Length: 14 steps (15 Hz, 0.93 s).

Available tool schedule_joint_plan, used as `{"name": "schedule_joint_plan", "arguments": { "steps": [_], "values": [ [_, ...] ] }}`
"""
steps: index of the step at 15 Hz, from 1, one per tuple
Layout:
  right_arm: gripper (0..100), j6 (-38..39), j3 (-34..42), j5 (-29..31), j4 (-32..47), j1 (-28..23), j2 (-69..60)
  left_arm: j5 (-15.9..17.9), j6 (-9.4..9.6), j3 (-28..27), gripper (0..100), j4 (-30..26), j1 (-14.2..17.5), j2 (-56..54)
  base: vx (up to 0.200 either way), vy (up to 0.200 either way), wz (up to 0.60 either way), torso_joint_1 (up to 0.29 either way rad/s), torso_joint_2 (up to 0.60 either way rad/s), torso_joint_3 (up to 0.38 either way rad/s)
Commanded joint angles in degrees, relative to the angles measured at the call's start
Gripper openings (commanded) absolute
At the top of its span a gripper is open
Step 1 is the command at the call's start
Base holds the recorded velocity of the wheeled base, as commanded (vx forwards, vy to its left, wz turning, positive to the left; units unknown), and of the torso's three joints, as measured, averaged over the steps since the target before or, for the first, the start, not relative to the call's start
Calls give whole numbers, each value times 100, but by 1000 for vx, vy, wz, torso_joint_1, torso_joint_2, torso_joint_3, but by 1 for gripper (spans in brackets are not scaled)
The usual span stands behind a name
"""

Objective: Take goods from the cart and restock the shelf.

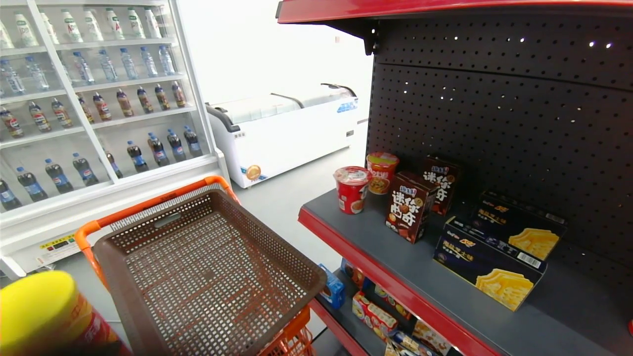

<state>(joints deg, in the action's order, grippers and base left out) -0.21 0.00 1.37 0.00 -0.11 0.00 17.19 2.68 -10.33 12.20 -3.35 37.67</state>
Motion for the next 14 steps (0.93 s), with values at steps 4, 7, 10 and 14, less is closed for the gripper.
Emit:
{"name": "schedule_joint_plan", "arguments": {
  "steps": [4, 7, 10, 14],
  "values": [
    [100, -14, 0, -22, 9, 2, 0, -49, -22, -5, 0, -1132, 1, -2088, 0, 0, 0, 0, 0, 0],
    [100, -6, 0, -31, 9, 2, 0, -23, -5, 57, 0, -1132, -16, -2220, 0, 0, -600, -1, -2, 2],
    [100, 3, 0, -31, -9, 2, 0, -49, -40, 22, 0, -1150, -8, -2431, 0, 0, -600, 7, 6, 4],
    [100, 12, 0, -31, 0, 2, 0, -49, -154, 83, 0, -1589, -8, -2844, 0, 0, -600, 1, 2, 2]
  ]
}}
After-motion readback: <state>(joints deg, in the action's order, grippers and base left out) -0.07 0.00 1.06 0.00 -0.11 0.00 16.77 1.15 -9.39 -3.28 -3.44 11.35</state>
